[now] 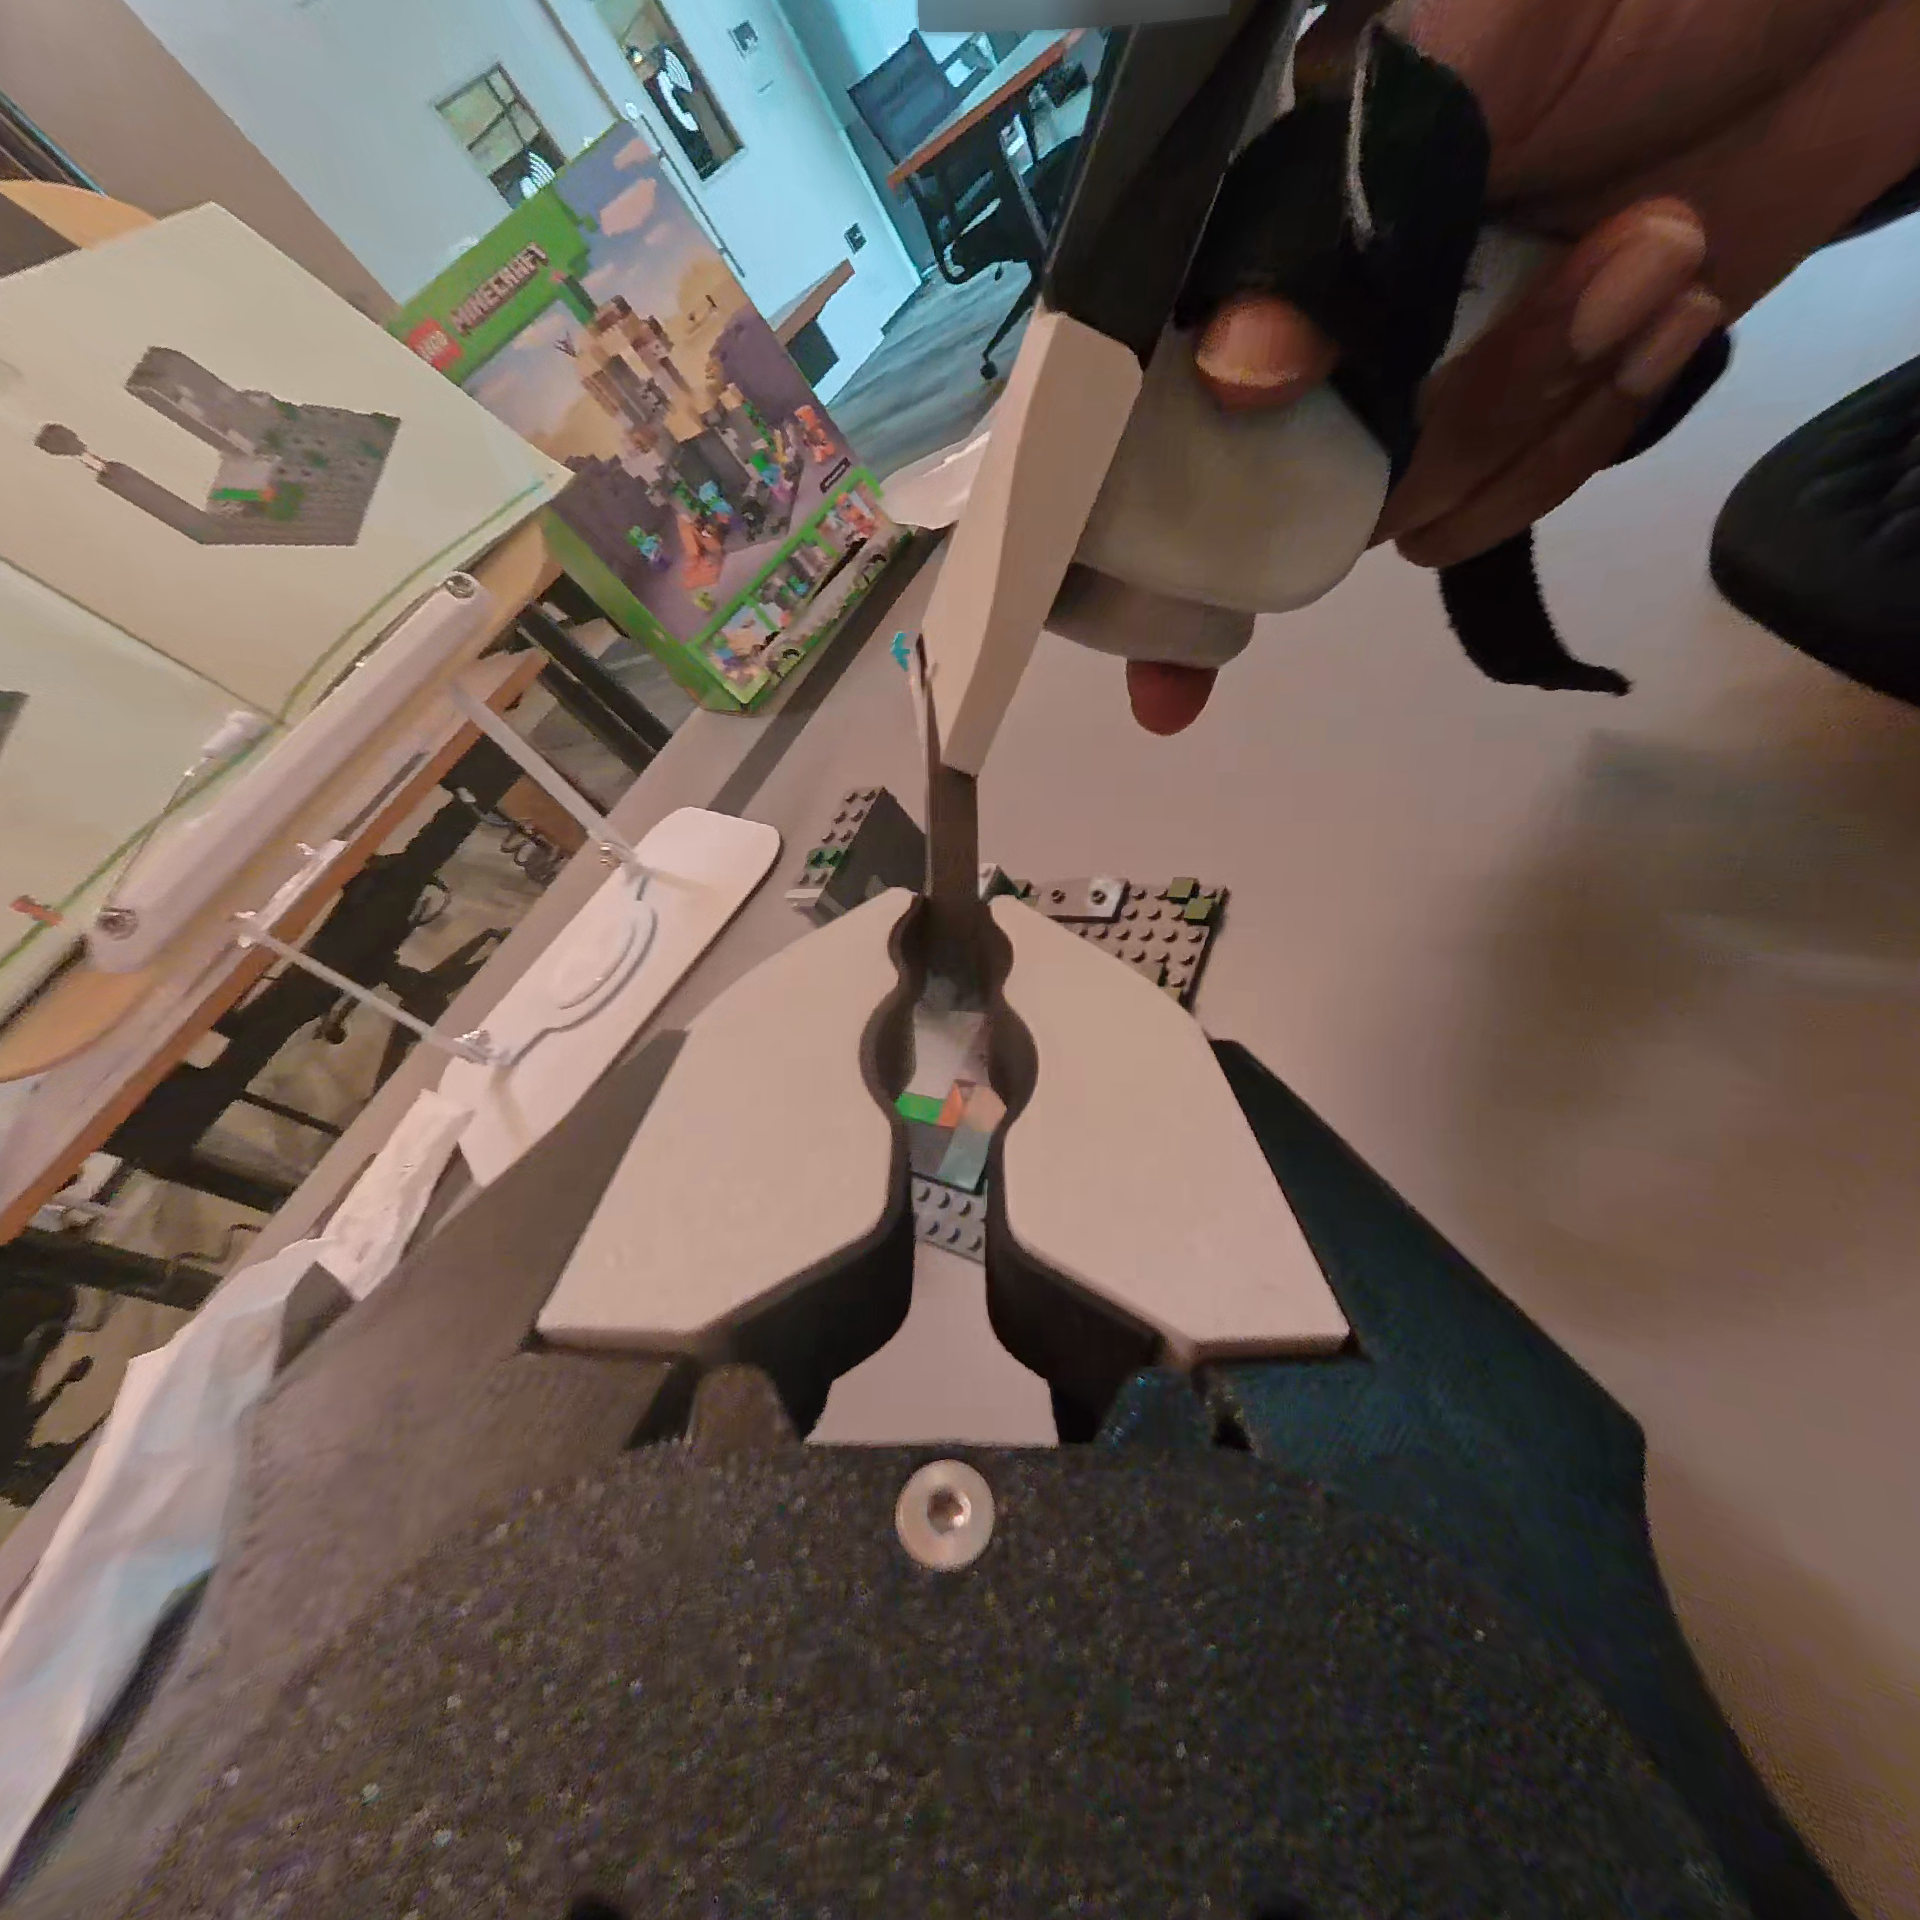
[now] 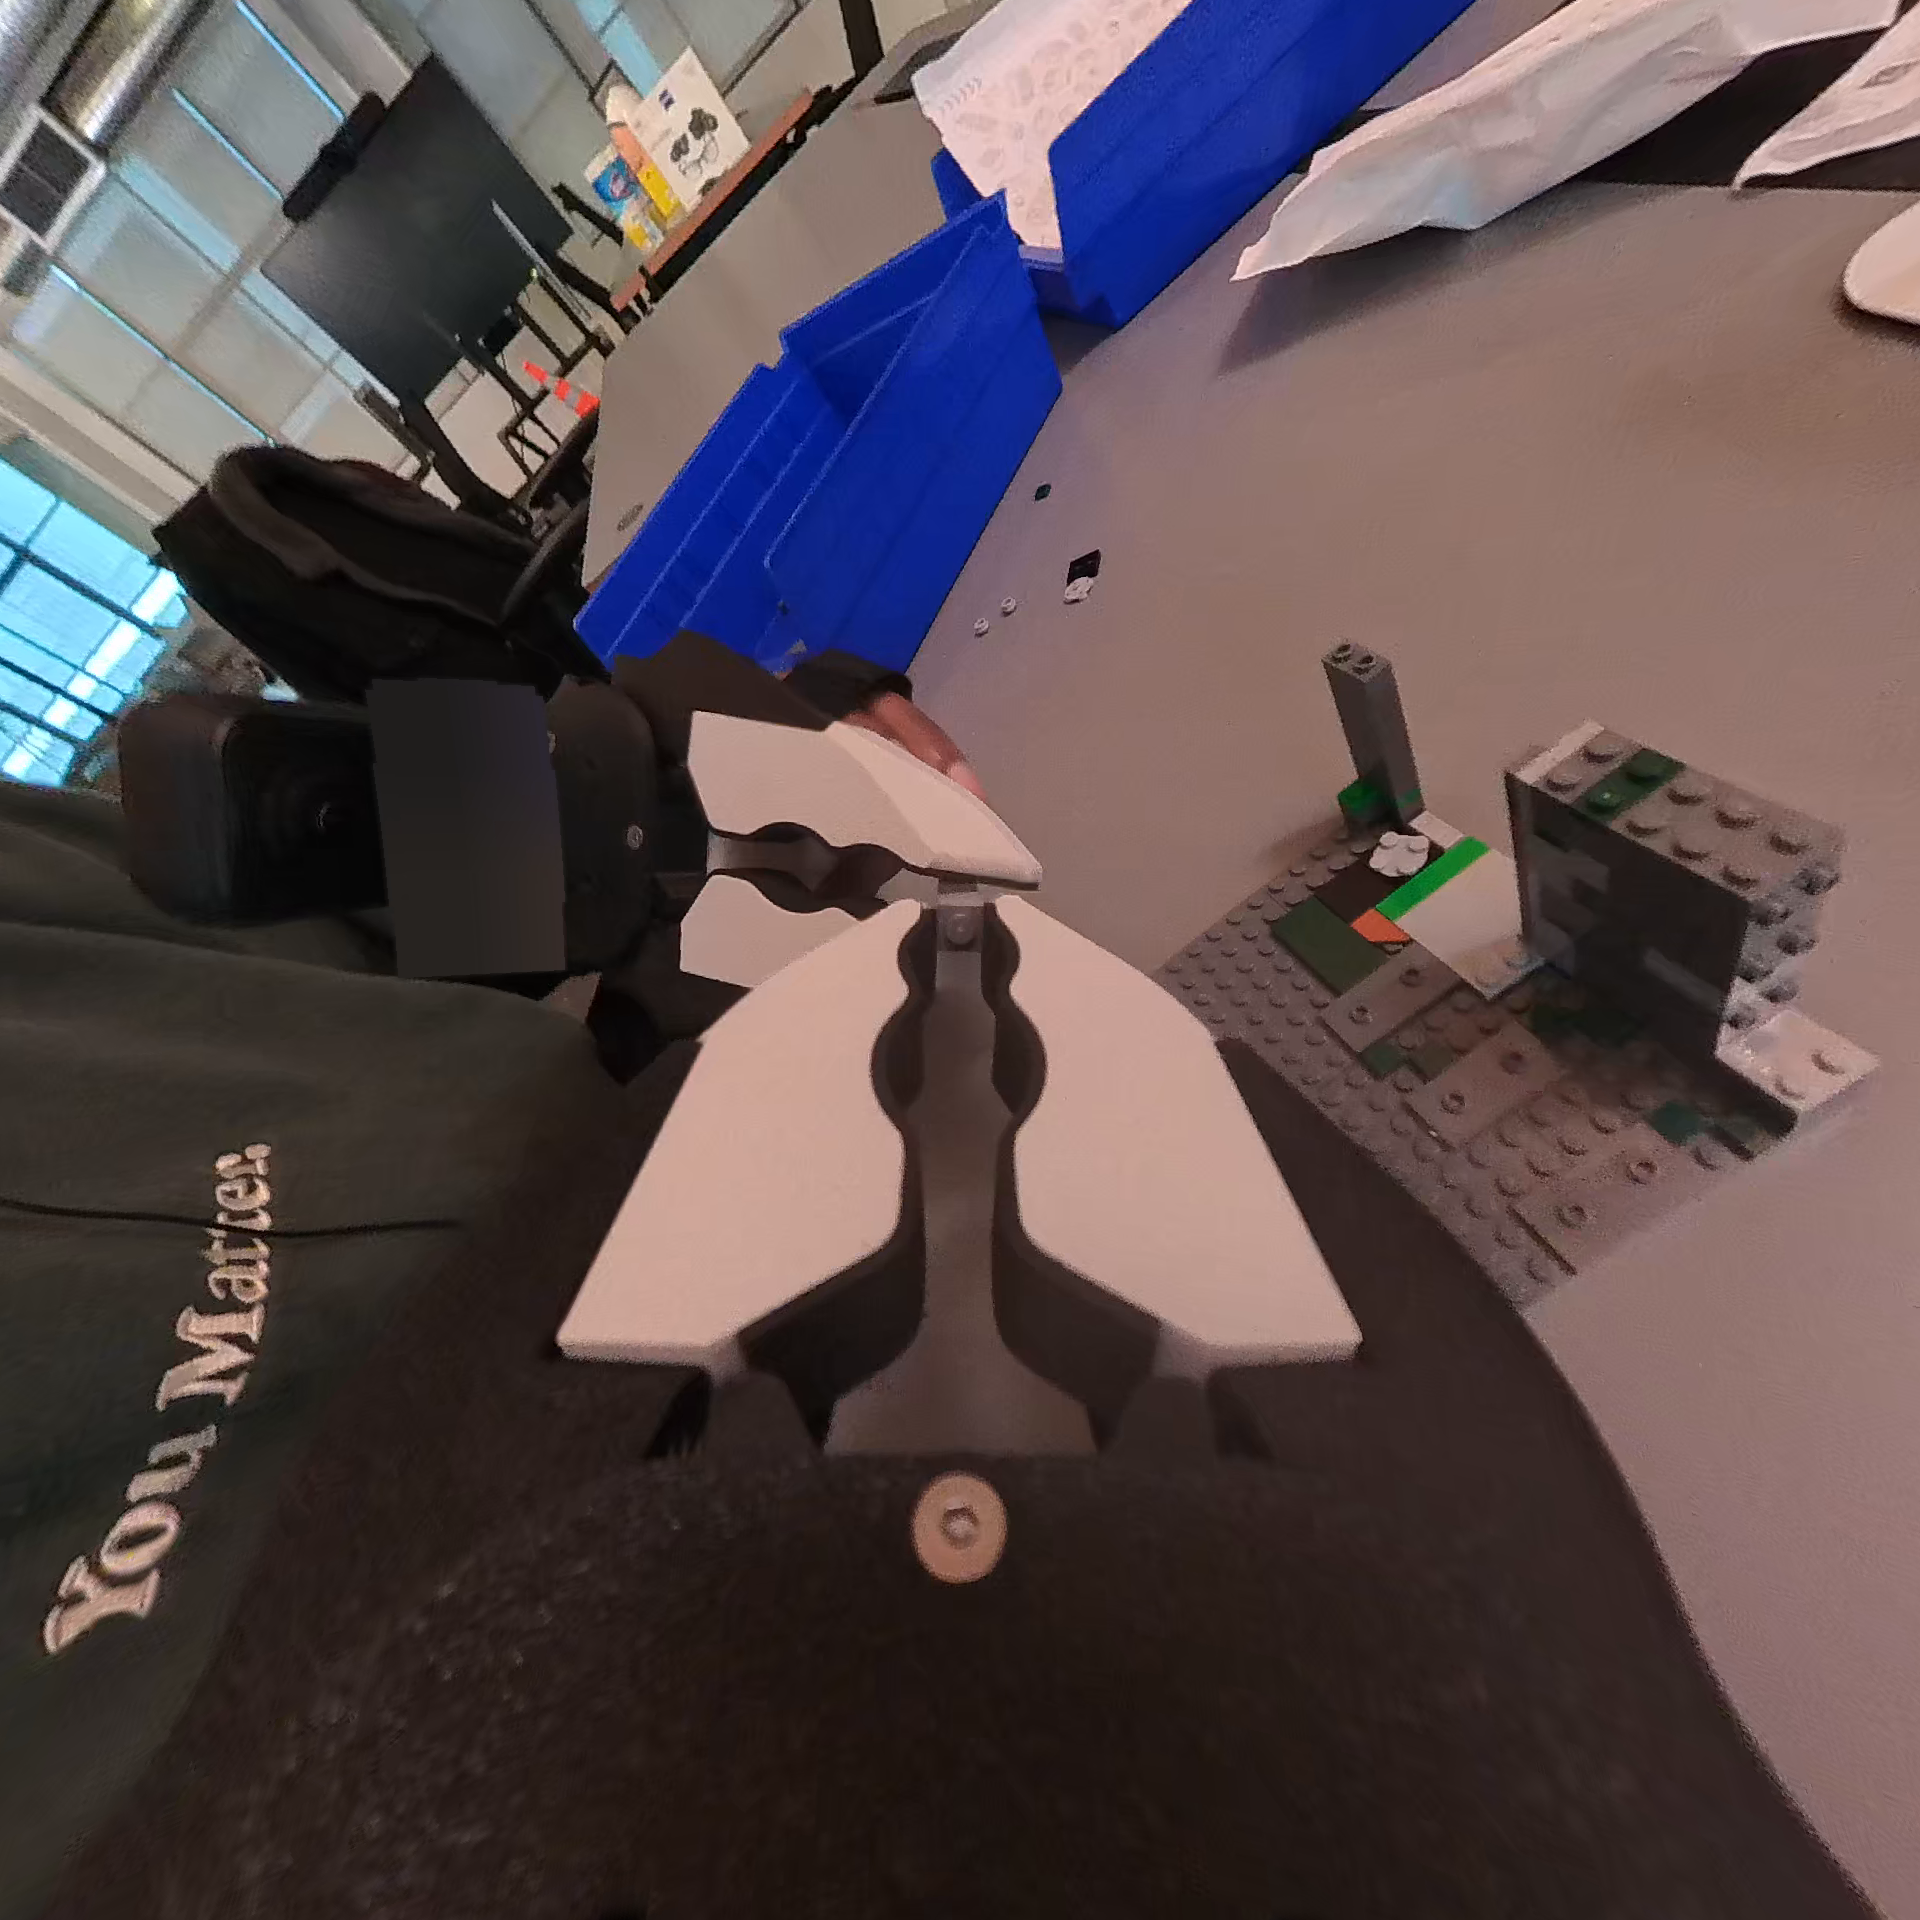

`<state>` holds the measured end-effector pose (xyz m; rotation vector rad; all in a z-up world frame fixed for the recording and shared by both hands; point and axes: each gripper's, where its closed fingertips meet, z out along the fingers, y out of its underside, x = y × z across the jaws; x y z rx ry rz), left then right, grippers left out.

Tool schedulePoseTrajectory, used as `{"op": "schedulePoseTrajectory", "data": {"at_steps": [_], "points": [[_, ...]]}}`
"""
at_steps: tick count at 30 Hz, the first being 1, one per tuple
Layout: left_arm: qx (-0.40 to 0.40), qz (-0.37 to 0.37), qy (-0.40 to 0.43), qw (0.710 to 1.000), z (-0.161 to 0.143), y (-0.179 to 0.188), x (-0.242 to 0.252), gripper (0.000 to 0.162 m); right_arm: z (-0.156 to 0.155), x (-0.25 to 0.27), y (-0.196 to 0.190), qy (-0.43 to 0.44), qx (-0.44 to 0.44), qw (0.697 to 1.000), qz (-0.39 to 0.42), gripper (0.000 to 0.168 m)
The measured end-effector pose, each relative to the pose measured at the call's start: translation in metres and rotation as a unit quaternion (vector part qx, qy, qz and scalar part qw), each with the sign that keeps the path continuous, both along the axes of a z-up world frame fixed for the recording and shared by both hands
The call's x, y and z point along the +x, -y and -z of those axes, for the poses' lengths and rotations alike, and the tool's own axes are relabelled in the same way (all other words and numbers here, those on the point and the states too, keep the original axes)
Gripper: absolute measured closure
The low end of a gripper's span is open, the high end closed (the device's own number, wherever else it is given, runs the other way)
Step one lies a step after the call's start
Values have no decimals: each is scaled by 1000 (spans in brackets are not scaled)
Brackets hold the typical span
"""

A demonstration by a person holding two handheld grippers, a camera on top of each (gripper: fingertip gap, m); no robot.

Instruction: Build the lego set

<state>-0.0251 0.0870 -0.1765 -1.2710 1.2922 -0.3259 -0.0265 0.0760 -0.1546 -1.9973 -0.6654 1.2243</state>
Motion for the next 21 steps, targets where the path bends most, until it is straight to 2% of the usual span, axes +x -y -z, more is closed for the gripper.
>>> {"op": "schedulePoseTrajectory", "data": {"at_steps": [5, 11, 17, 21], "points": [[-96, 35, 14, 995, 3, 1, -2, 131, -2, 9, -6, 46, 64, 996, -43, 161], [-246, 9, 39, 968, 17, -42, -33, 131, -12, 31, -14, 101, 158, 977, -97, 161], [-281, 12, 15, 959, 47, -95, -46, 133, -12, 39, -10, 85, 188, 970, -130, 161], [-304, 71, 14, 950, 56, -101, -32, 138, -8, 41, -4, 80, 190, 968, -143, 161]]}}
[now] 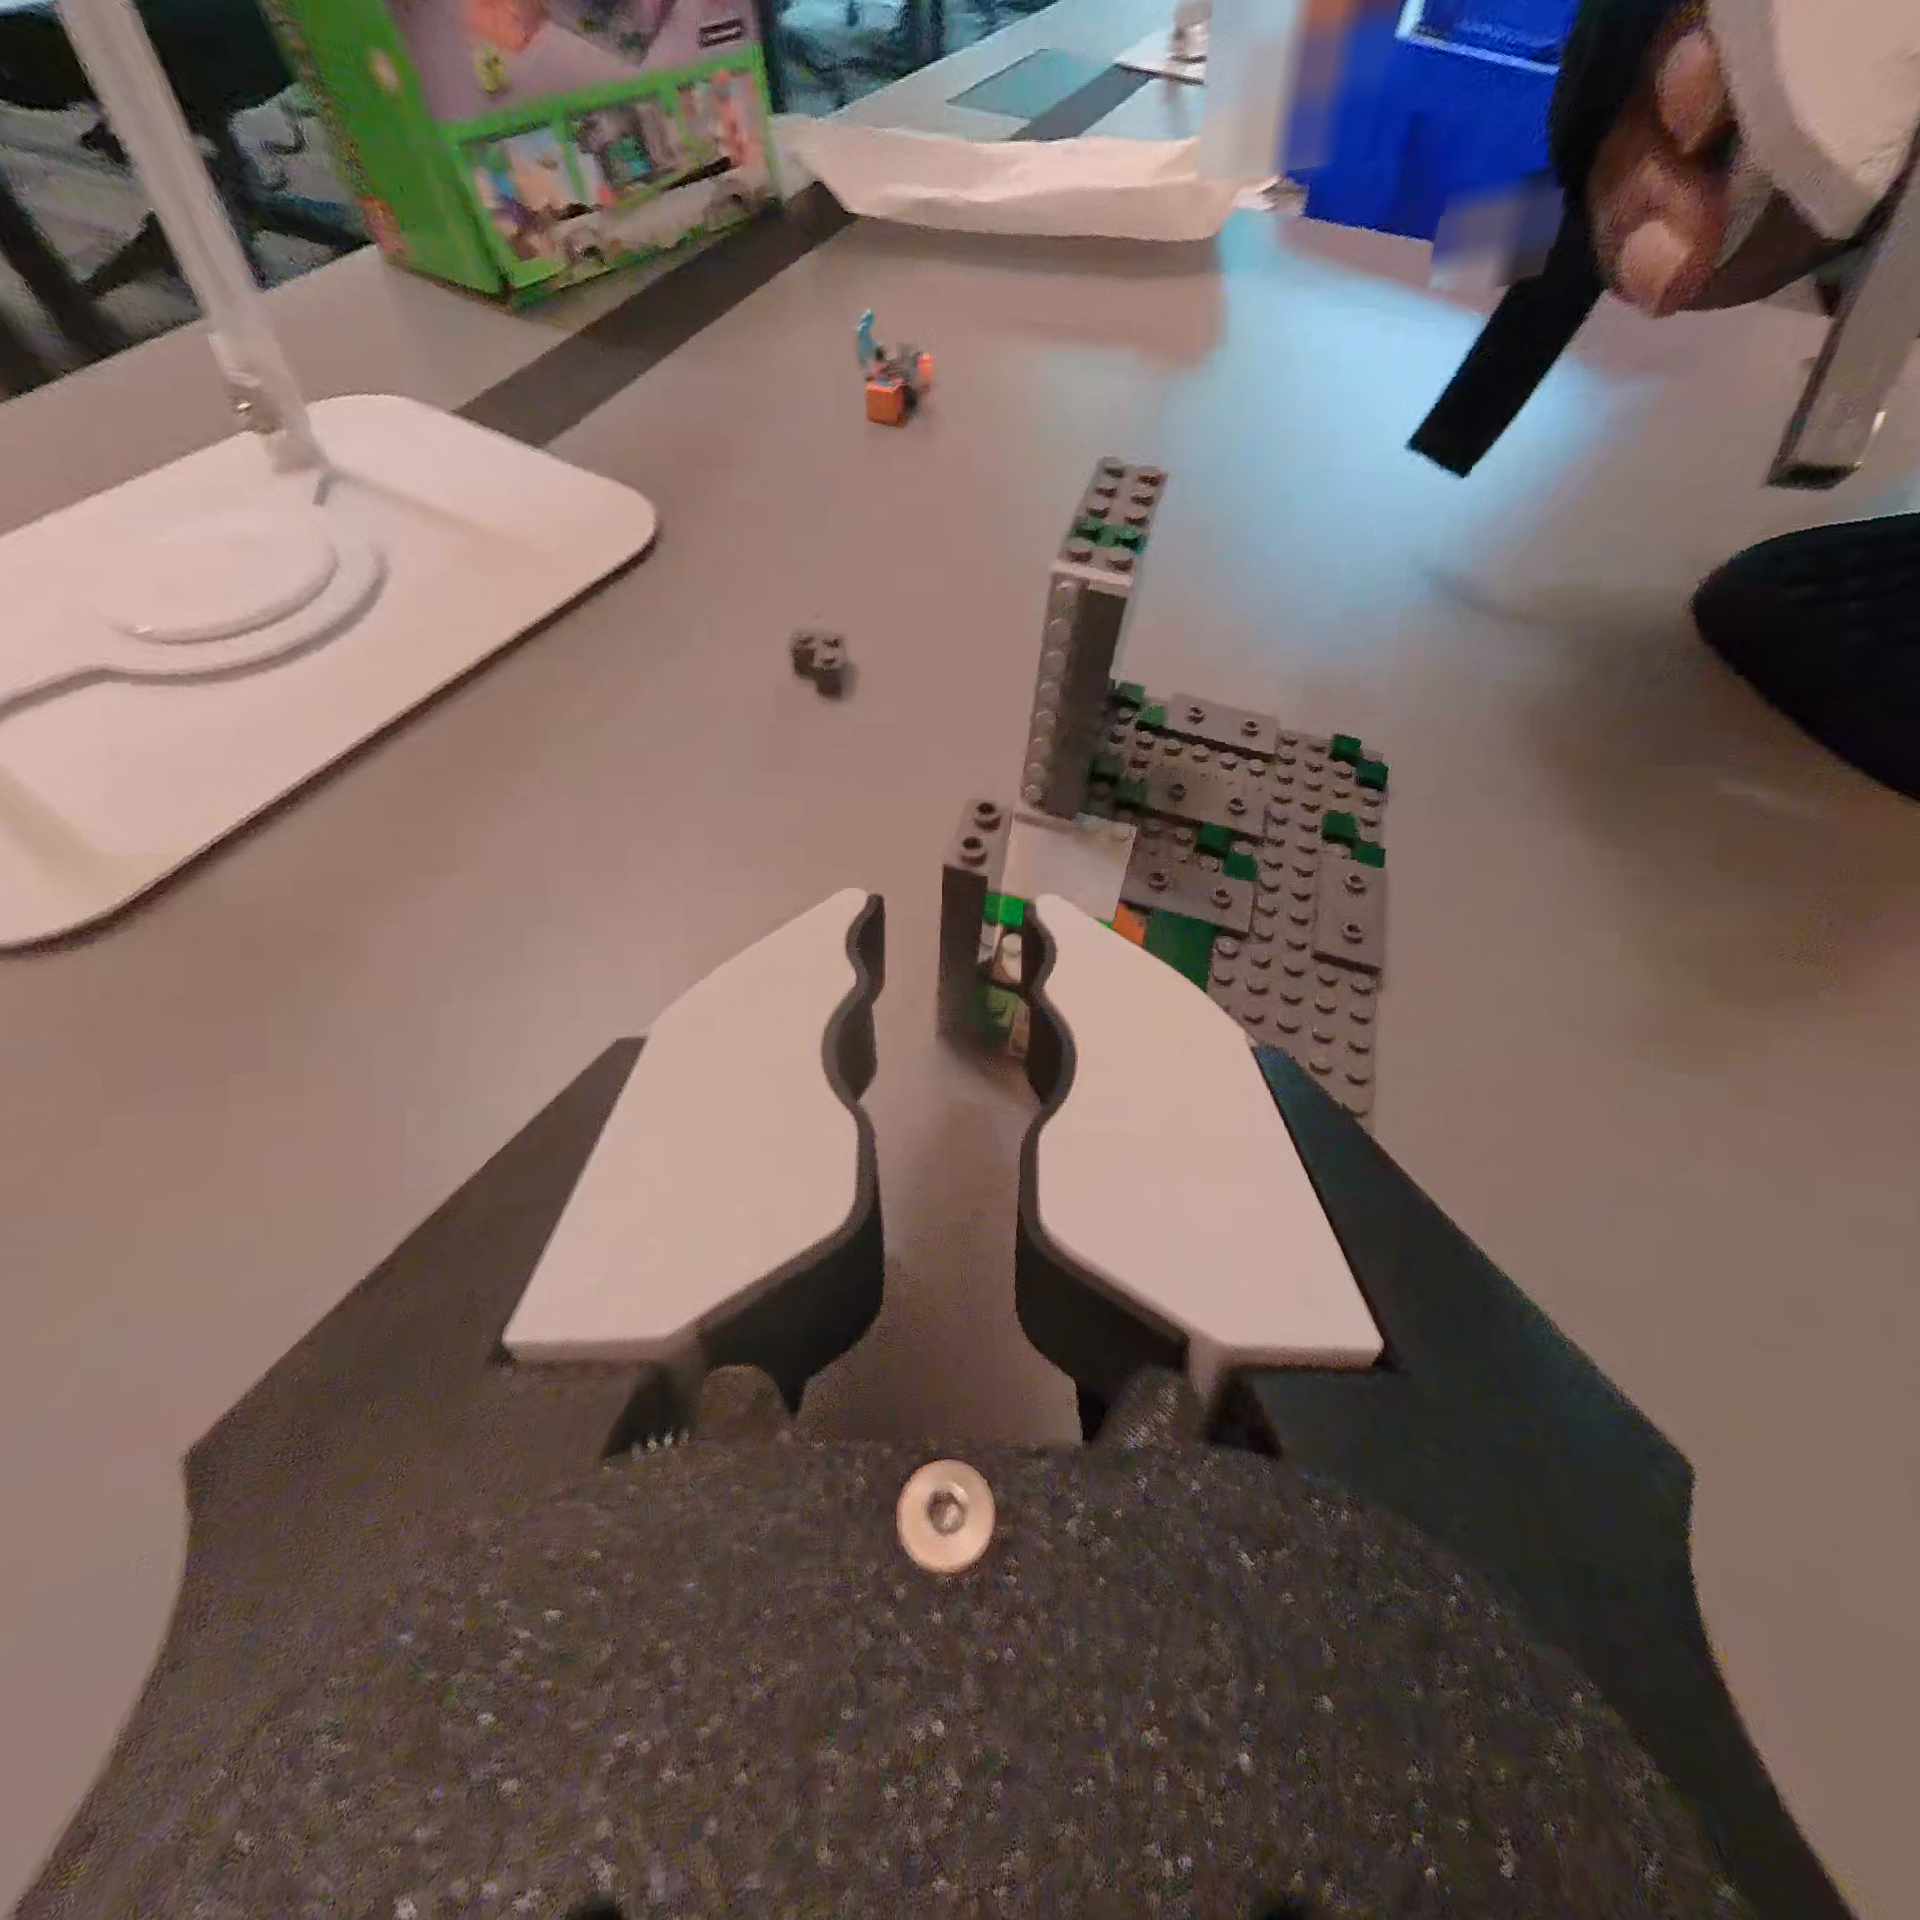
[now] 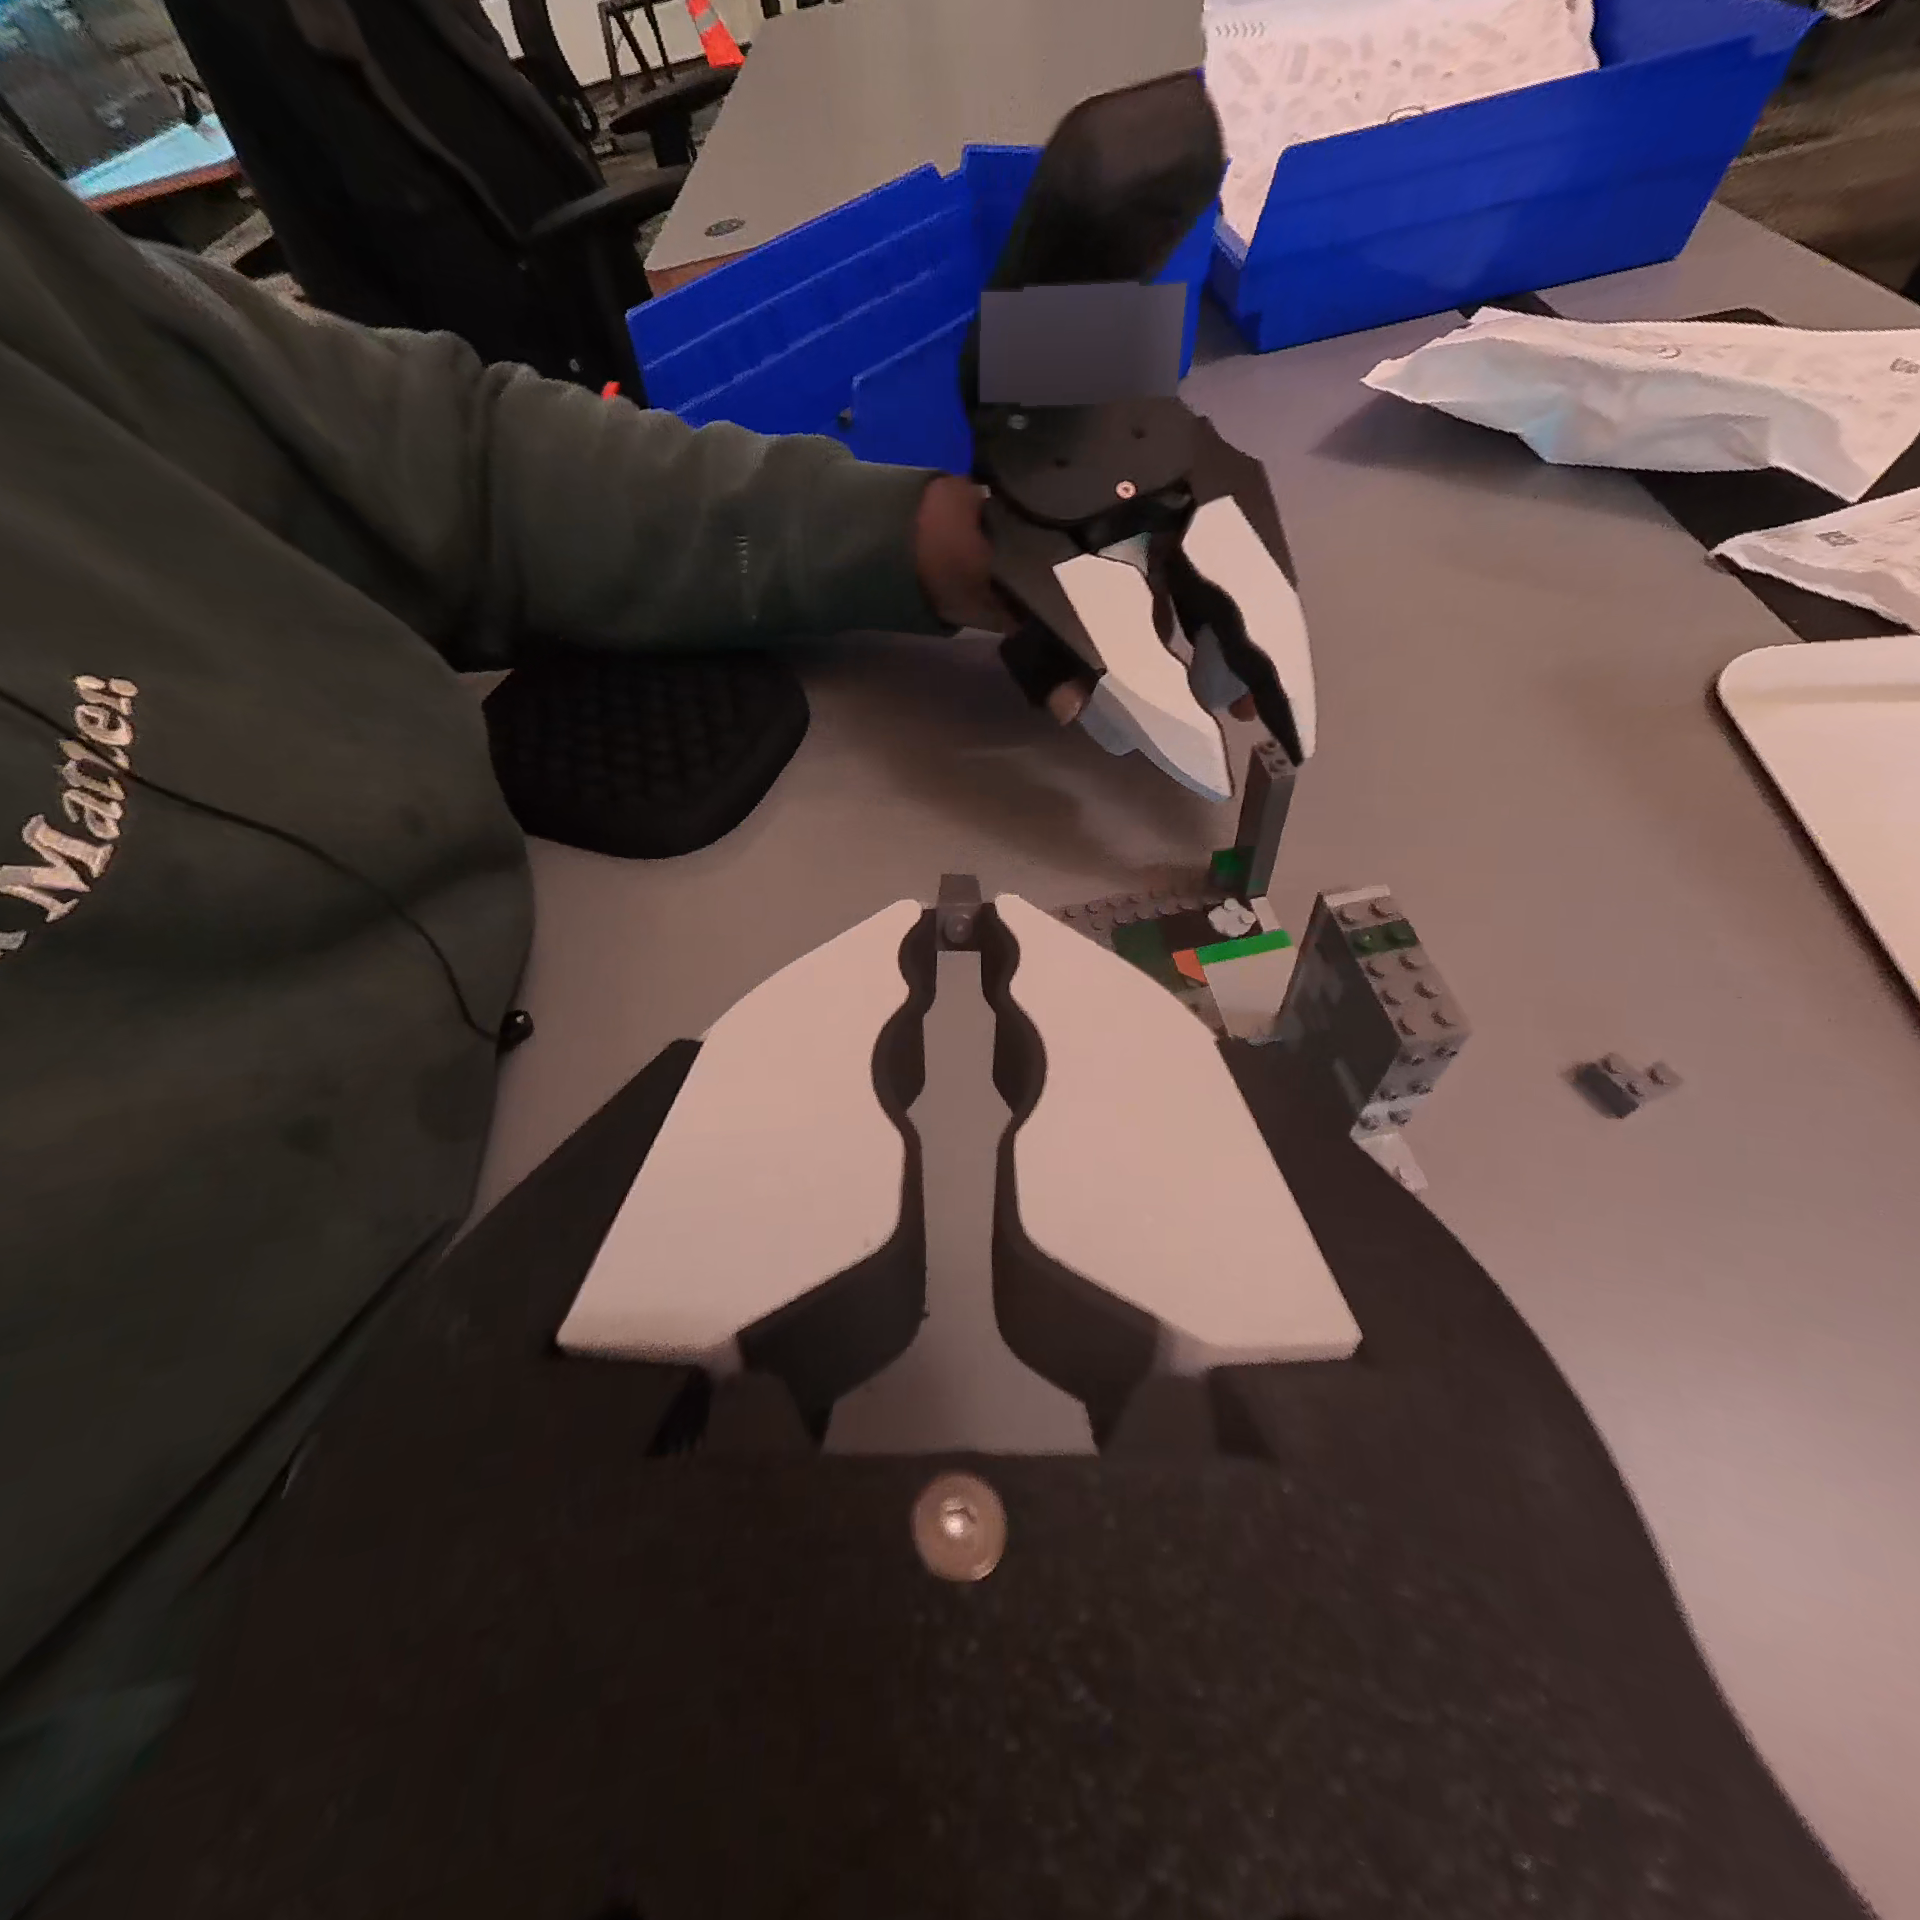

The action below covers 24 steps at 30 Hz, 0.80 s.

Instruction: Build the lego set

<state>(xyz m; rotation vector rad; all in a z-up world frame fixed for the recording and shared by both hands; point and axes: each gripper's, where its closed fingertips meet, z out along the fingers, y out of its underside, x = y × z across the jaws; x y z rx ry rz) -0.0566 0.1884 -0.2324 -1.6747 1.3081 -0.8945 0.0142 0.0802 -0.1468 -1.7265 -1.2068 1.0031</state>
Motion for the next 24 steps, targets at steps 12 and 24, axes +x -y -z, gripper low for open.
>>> {"op": "schedulePoseTrajectory", "data": {"at_steps": [12, 24], "points": [[8, -118, -111, 987, 7, 39, 9, 153, 13, 24, -1, 9, -4, 1000, 17, 161], [-68, 106, -32, 992, -43, 136, 20, 140, 6, 45, 11, 1, 12, 999, 45, 161]]}}
